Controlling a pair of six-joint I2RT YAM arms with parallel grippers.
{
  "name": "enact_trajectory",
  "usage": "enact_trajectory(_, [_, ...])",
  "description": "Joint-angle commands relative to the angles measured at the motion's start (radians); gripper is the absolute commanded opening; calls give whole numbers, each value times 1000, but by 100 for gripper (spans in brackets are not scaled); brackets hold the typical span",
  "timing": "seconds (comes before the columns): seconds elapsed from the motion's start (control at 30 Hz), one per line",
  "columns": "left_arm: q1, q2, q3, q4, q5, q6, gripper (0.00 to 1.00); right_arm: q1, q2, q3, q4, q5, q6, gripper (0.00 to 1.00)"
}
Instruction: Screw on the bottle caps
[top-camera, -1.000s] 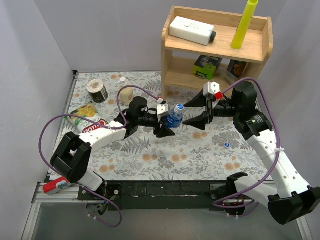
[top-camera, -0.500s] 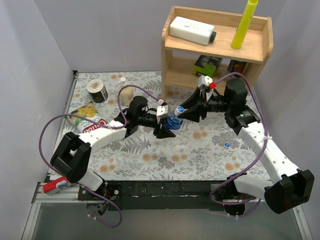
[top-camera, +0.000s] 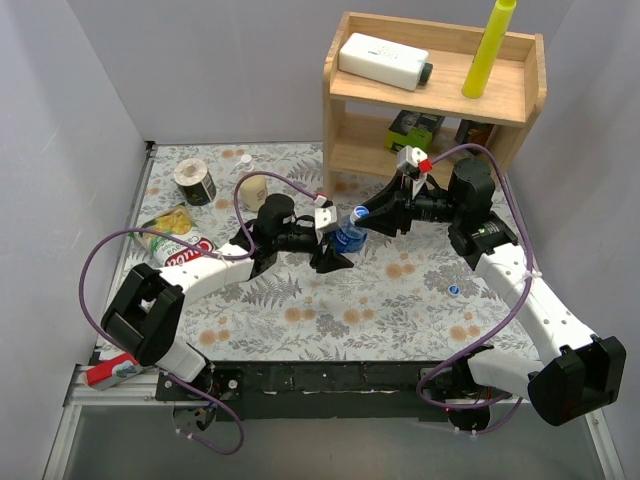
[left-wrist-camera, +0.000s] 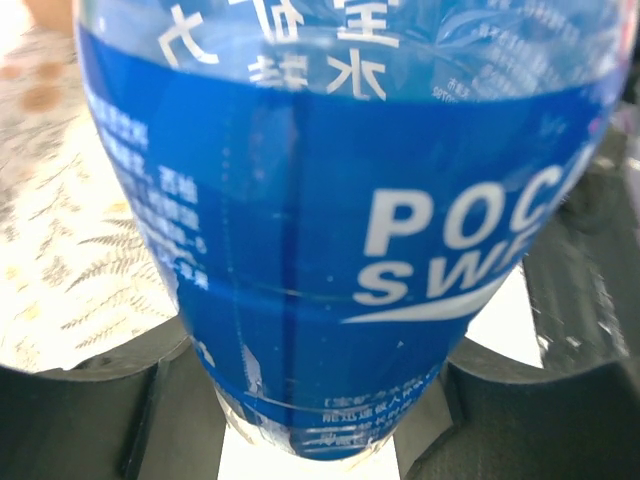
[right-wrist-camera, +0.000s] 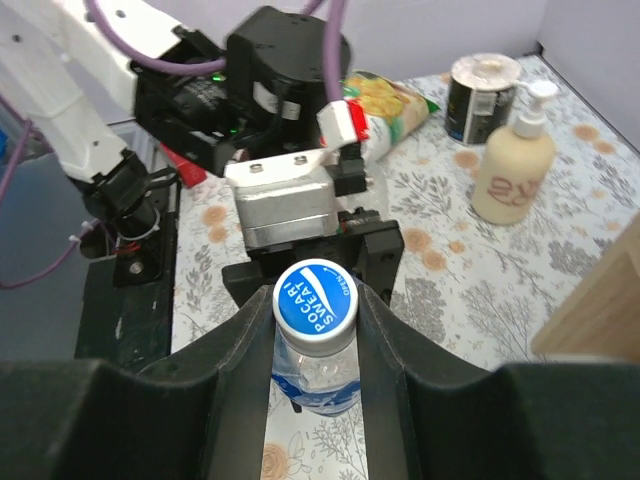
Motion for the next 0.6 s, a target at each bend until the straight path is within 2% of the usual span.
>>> enact_trajectory(0.0, [-14, -43, -20, 214, -209, -96, 0, 4, 5, -19, -141, 105, -6, 8])
enact_trajectory(0.1, [-26, -49, -34, 248, -289, -93, 0, 4, -6, -22, -182, 180, -15, 1])
enact_trajectory(0.27, [-69, -64, -55, 282, -435, -67, 0, 3, -9, -15, -213, 237, -14, 1])
enact_trajectory(0.57, [-116, -89, -90, 291, -467, -72, 0, 4, -3, -20, -211, 251, -12, 1])
